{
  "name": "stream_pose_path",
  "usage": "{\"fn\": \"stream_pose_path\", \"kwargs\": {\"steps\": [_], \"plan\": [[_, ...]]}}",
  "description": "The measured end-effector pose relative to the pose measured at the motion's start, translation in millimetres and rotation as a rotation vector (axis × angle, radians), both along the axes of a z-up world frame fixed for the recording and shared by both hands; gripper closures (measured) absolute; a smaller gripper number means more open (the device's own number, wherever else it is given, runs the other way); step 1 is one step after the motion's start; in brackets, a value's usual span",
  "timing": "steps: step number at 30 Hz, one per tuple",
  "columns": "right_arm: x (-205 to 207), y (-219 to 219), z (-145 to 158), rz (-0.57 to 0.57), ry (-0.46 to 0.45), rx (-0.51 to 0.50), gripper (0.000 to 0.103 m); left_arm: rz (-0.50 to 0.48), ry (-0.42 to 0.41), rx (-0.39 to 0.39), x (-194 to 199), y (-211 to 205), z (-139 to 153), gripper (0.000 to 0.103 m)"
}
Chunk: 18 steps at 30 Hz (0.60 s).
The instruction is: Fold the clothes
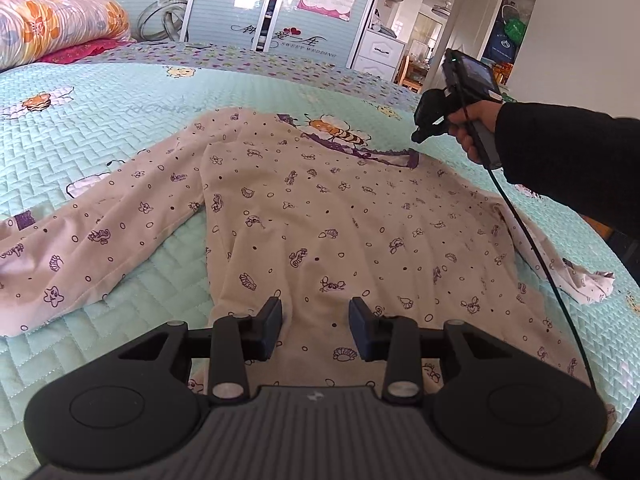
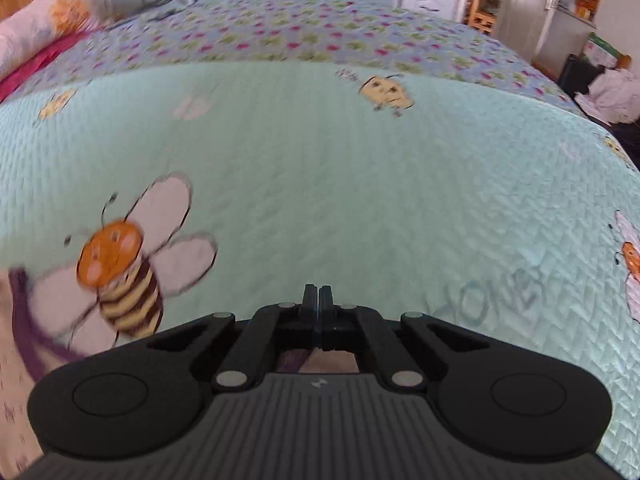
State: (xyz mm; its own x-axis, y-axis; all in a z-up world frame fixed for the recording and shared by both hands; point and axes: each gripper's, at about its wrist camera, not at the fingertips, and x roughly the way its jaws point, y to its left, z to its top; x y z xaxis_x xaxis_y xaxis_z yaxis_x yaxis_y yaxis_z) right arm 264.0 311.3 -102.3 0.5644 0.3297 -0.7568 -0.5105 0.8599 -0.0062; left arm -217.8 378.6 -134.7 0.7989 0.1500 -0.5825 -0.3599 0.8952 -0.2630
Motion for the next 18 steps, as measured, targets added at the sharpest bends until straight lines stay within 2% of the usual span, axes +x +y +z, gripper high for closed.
{"fn": "stream_pose_path", "kwargs": {"steps": [1, 2, 3, 4, 5, 9, 10, 11, 12, 15, 18], "plan": [[-8.6, -8.1, 6.3, 0.013, -0.029, 0.026, 0.093, -0.002, -0.002, -0.003, -1.2, 0.1, 1.0, 0.064], [-19.8, -17.8, 12.8, 0.032, -0.061, 0.05, 0.078, -0.003, -0.003, -0.003, -2.1, -0.6, 1.9, 0.063], [-31.1, -27.4, 19.3, 0.051, -0.093, 0.075, 0.069, -0.005, -0.001, -0.001, -2.7, -1.8, 3.0, 0.063], [-39.6, -39.2, 22.5, 0.062, -0.115, 0.06, 0.052, -0.007, 0.0, 0.001, -3.4, -3.0, 4.0, 0.063], [-47.6, -51.4, 25.1, 0.073, -0.136, 0.038, 0.042, -0.009, 0.001, 0.003, -4.1, -4.2, 5.0, 0.063], [-30.8, -115.6, 18.5, 0.077, -0.088, 0.012, 0.04, -0.015, 0.006, 0.011, -6.7, -9.1, 9.1, 0.061], [-26.2, -128.9, 15.7, 0.084, -0.059, 0.031, 0.044, -0.017, 0.007, 0.013, -7.4, -10.3, 10.1, 0.059], [-21.5, -141.6, 12.8, 0.091, -0.028, 0.056, 0.052, -0.019, 0.009, 0.015, -8.1, -11.5, 11.1, 0.059], [-16.9, -154.3, 9.9, 0.099, 0.003, 0.08, 0.054, -0.021, 0.012, 0.017, -7.5, -12.7, 11.8, 0.058], [-25.6, -158.9, -2.0, 0.159, -0.007, 0.065, 0.054, -0.034, 0.033, 0.026, -0.6, -17.4, 11.7, 0.058], [-36.5, -139.4, -21.0, 0.223, -0.021, 0.004, 0.055, -0.052, 0.06, 0.04, 8.2, -24.8, 12.1, 0.058]]}}
